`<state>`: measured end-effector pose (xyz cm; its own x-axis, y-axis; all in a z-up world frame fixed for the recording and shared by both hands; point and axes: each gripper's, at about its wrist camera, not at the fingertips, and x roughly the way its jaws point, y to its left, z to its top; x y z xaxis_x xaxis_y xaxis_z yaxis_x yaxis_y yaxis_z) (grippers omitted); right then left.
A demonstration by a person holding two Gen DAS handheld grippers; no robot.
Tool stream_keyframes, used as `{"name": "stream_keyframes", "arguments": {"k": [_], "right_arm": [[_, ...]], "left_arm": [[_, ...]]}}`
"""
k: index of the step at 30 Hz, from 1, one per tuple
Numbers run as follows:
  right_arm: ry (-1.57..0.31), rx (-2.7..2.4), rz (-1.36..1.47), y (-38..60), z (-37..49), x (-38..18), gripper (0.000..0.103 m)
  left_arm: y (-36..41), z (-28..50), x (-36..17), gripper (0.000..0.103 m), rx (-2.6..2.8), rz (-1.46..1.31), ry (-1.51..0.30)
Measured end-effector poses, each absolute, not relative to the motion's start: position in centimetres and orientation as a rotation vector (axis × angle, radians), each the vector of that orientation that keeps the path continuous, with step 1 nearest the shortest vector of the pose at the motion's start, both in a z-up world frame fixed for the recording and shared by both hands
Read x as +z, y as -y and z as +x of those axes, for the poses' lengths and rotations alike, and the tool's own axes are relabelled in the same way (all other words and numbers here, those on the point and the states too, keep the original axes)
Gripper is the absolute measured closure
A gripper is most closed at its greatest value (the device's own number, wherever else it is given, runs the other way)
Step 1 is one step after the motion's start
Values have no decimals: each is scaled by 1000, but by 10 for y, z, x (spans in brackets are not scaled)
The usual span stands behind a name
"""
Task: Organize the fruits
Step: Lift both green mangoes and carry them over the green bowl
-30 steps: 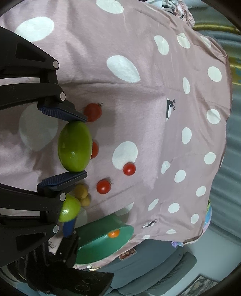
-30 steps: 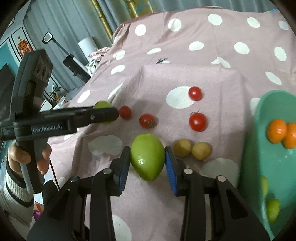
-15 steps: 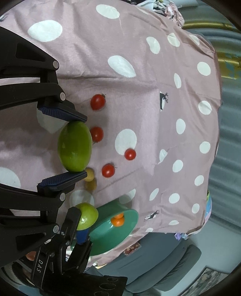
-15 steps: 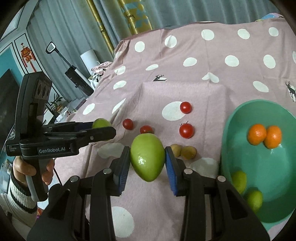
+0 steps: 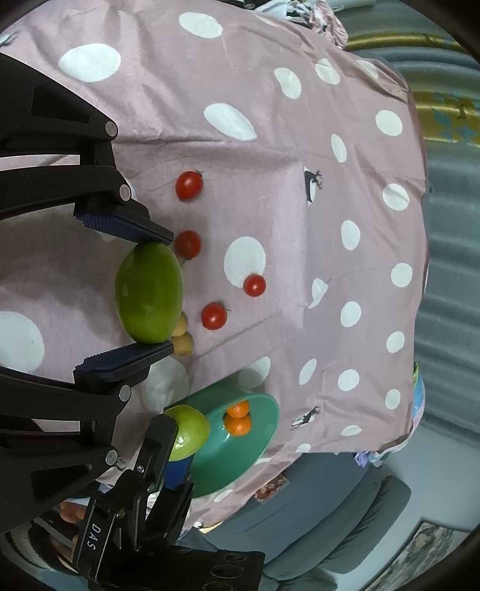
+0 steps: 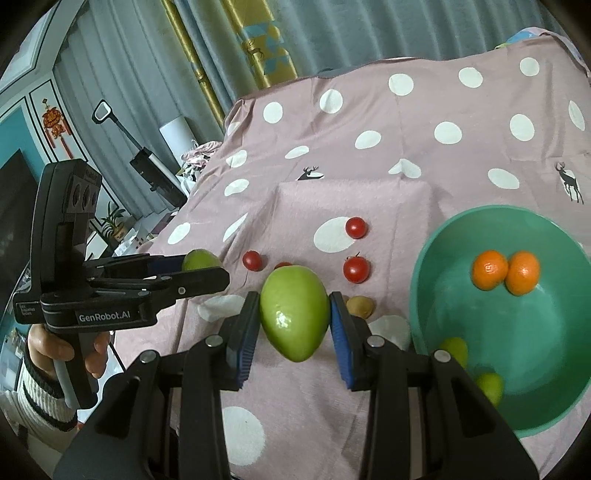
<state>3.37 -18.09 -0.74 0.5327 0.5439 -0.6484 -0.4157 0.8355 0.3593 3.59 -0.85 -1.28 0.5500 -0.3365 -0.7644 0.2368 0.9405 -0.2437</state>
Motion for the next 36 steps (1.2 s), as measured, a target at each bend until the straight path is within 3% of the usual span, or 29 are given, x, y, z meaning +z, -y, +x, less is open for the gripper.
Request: {"name": "stream_keyframes", "arguments": {"k": [36], "right_arm": [[-758, 461, 250, 247, 28, 1, 66]], "left_arm": [[80, 57, 16, 50, -459, 9, -888]]}}
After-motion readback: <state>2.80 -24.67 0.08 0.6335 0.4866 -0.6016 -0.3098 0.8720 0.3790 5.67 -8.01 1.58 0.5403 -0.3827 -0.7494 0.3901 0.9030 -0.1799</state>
